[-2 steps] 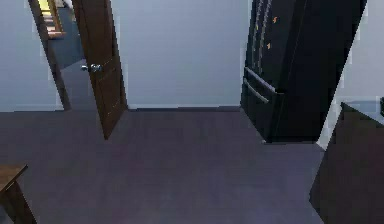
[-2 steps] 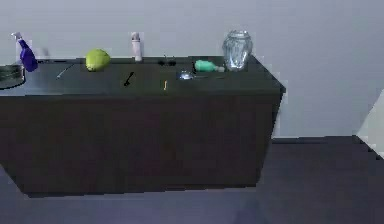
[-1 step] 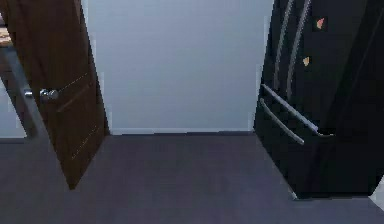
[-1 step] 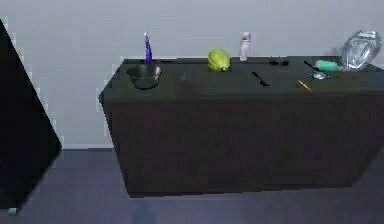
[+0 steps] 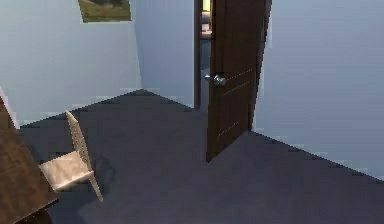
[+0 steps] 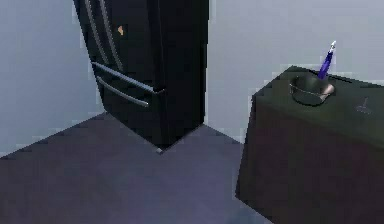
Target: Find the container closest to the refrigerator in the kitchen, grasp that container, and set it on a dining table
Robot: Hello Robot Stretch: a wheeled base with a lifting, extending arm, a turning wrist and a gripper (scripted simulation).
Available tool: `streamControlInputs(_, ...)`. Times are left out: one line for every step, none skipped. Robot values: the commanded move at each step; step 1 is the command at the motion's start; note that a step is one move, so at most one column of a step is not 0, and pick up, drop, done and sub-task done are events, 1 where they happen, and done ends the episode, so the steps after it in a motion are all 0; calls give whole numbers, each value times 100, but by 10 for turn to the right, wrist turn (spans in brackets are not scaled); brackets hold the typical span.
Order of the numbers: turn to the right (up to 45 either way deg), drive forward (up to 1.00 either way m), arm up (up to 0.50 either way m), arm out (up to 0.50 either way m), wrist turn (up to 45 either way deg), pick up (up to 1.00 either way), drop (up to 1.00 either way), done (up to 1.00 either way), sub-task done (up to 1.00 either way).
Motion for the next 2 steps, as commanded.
streamControlInputs(-150,0,0,0,0,0,0,0,0)
streamControlInputs(0,50,0,0,0,0,0,0,0)
